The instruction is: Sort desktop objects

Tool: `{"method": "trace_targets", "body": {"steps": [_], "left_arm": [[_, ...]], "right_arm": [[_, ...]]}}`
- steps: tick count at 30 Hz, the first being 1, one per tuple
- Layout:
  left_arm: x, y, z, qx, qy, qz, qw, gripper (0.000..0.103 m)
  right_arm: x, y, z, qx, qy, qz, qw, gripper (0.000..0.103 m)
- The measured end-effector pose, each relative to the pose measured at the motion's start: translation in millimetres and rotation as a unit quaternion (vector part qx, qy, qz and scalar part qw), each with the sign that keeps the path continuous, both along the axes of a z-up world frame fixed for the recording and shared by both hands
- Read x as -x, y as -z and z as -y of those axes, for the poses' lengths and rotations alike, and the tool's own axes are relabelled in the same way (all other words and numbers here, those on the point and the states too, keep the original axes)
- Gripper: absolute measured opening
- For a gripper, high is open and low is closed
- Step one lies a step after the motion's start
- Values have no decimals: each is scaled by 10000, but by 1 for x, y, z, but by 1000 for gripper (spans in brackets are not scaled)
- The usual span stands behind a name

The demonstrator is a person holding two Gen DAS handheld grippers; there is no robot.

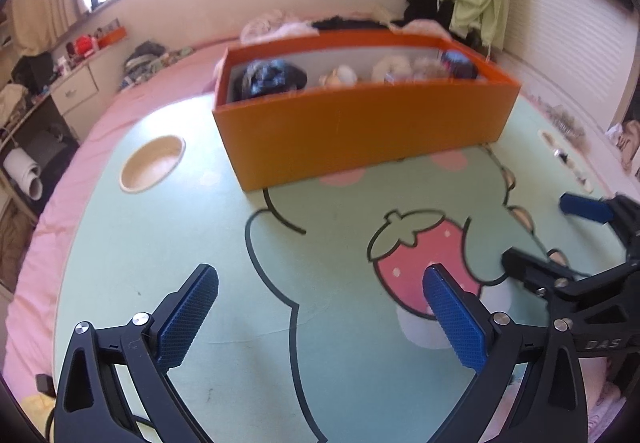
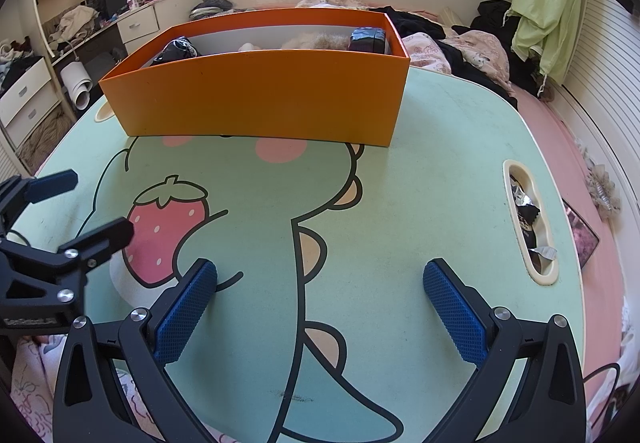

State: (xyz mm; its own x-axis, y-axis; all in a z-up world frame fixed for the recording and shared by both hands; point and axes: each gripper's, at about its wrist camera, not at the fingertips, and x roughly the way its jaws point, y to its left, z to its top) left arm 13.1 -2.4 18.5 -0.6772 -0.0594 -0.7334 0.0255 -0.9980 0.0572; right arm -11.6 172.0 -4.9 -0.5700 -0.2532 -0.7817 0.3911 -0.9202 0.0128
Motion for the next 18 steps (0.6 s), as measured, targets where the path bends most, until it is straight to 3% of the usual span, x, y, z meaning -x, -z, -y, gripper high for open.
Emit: {"method": "trace_targets", "body": {"steps": [3, 8, 10, 15, 17, 18], "left_arm": [[-8, -16, 5, -90, -30, -401, 9992, 102], [-14, -52, 10, 183, -283, -1147, 9928, 100], [-7, -64, 11, 114, -109, -1112, 9937, 97], [31, -101, 20, -466, 270, -903, 9945, 94], [56, -106, 23, -676, 260, -667, 9951, 82], [69, -105, 26, -741, 242, -469, 9959, 69]], "right_arm": [[0, 0, 0, 1, -1, 0, 10000, 103], [0, 0, -1, 3, 0, 0, 10000, 103], [0, -1, -2, 3, 0, 1, 10000, 103], [0, -1, -2, 5, 1, 1, 10000, 103], [0, -1, -2, 6, 1, 1, 10000, 103], [0, -1, -2, 7, 1, 1, 10000, 103]]}}
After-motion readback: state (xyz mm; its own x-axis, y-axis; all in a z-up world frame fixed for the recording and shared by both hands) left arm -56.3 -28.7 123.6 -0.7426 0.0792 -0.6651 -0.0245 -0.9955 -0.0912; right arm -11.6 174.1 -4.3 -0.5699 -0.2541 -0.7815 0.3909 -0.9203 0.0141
